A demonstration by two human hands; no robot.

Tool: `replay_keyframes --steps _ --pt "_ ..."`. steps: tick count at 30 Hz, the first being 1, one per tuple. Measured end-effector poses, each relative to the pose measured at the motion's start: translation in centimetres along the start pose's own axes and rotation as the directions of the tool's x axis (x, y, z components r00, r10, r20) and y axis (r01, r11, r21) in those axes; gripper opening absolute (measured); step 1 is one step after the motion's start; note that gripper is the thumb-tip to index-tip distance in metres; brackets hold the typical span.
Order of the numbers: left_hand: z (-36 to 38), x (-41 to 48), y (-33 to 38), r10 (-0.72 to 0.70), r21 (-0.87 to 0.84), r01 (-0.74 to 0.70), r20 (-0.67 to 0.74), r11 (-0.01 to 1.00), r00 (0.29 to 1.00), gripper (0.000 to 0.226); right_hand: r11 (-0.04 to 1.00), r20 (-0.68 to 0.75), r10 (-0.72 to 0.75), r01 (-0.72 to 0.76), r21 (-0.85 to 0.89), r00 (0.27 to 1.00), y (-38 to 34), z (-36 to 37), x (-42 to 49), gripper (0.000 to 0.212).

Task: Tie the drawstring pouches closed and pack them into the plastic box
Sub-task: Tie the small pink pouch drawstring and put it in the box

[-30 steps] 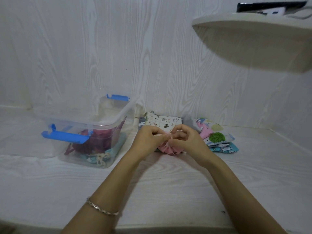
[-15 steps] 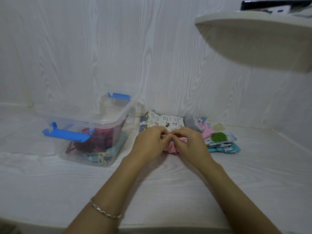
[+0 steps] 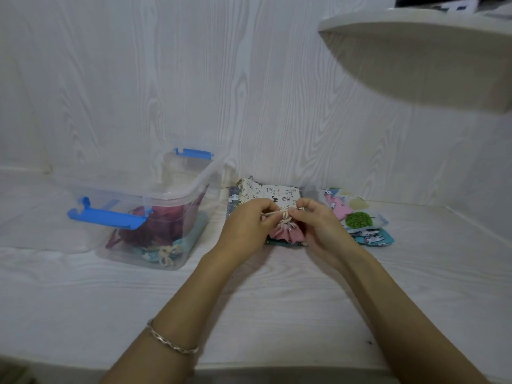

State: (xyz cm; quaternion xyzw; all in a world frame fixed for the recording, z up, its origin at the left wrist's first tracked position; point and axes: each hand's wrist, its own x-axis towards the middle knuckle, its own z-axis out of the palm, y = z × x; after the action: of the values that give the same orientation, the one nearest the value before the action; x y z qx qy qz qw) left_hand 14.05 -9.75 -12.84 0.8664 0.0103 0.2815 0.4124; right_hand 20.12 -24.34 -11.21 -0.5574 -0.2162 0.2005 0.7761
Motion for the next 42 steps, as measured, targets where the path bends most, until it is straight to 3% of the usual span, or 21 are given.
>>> replay_keyframes --steps 2,4,8,10,13,18,21,26,31,35,38,42 --pt "0.0 0.1 0.1 -0.037 -0.12 0.036 -0.009 0.992 0.999 0.011 1.0 0.022 -0.028 0.029 -0.004 0.999 0.1 0.0 0.1 0.016" --pt "0.0 0.1 0.2 -0.071 -0.195 0.069 0.0 0.978 0.997 0.014 0.965 0.009 -0.153 0.152 -0.215 0.988 0.2 0.1 -0.2 0.014" --pt "0.3 -0.1 0.4 -0.096 -0.266 0.1 0.025 0.959 0.995 0.016 0.651 0.013 -0.434 0.324 -0.687 0.901 0.7 0.1 -0.4 0.011" --pt "0.3 -0.1 0.4 -0.103 -0.301 0.107 0.028 0.948 0.994 0.013 0.549 0.047 -0.487 0.348 -0.76 0.872 0.8 0.0 -0.3 0.013" --pt "0.2 -0.1 0.4 -0.11 -0.331 0.112 0.027 0.937 0.994 0.014 0.476 0.088 -0.52 0.373 -0.796 0.85 0.7 -0.3 -0.3 0.014" --pt "0.1 -0.1 0.4 -0.154 -0.375 0.154 0.029 0.914 0.988 0.016 0.478 0.112 -0.447 0.343 -0.809 0.888 0.8 -0.3 -0.4 0.011" --pt "0.1 -0.1 0.4 -0.134 -0.407 0.144 0.053 0.902 0.99 0.012 0.475 0.106 -0.494 0.369 -0.799 0.863 0.6 -0.5 -0.4 0.01" --pt "-0.1 0.1 0.2 -0.136 -0.361 0.115 -0.032 0.926 0.99 0.012 0.398 0.119 -0.551 0.386 -0.832 0.826 0.3 -0.8 -0.2 0.011" --pt "-0.3 0.3 -0.6 -0.262 -0.385 0.208 -0.094 0.899 0.96 0.019 0.371 0.092 -0.534 0.331 -0.868 0.84 0.0 -1.3 0.0 0.006" --pt "0.0 0.0 -0.2 -0.267 -0.439 0.234 -0.014 0.867 0.963 0.021 0.466 0.063 -0.46 0.301 -0.832 0.886 -0.5 -1.6 -0.2 0.01" --pt "0.2 0.0 0.1 -0.275 -0.482 0.241 0.001 0.842 0.962 0.019 0.601 0.002 -0.35 0.226 -0.767 0.937 -0.5 -1.7 -0.2 0.035" --pt "0.2 0.0 0.2 -0.258 -0.49 0.235 0.021 0.839 0.966 0.018 0.631 -0.073 -0.338 0.169 -0.757 0.938 -0.2 -1.5 -0.1 0.047"
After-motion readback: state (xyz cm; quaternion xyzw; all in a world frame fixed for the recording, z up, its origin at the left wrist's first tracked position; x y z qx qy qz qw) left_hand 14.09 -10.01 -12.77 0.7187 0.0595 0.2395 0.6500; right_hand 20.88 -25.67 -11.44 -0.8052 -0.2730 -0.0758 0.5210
